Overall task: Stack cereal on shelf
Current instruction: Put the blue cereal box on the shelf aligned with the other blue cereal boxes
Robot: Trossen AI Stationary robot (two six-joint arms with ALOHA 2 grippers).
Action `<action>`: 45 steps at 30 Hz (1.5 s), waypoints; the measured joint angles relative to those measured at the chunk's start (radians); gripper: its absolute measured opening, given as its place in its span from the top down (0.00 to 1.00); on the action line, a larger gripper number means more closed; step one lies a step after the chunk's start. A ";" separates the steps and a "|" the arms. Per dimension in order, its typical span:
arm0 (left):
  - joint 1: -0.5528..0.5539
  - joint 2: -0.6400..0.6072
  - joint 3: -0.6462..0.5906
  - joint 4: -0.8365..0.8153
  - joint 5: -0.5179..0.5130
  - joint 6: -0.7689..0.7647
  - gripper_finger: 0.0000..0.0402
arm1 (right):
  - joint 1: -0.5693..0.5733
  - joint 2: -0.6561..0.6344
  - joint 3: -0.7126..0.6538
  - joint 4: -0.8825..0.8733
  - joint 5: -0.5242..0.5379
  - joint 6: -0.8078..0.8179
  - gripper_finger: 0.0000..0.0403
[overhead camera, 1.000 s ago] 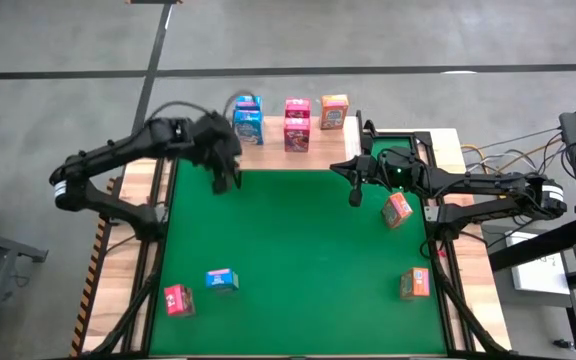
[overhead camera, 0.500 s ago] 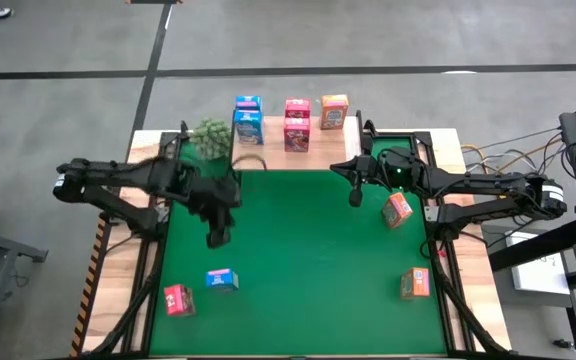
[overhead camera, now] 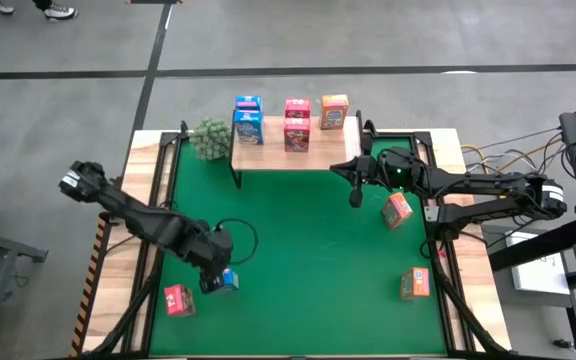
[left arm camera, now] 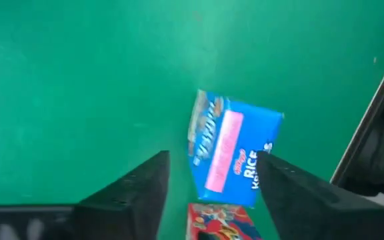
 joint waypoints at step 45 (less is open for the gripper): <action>-0.101 0.131 -0.056 0.086 -0.012 0.054 0.60 | 0.000 0.000 0.000 -0.022 -0.011 0.009 0.97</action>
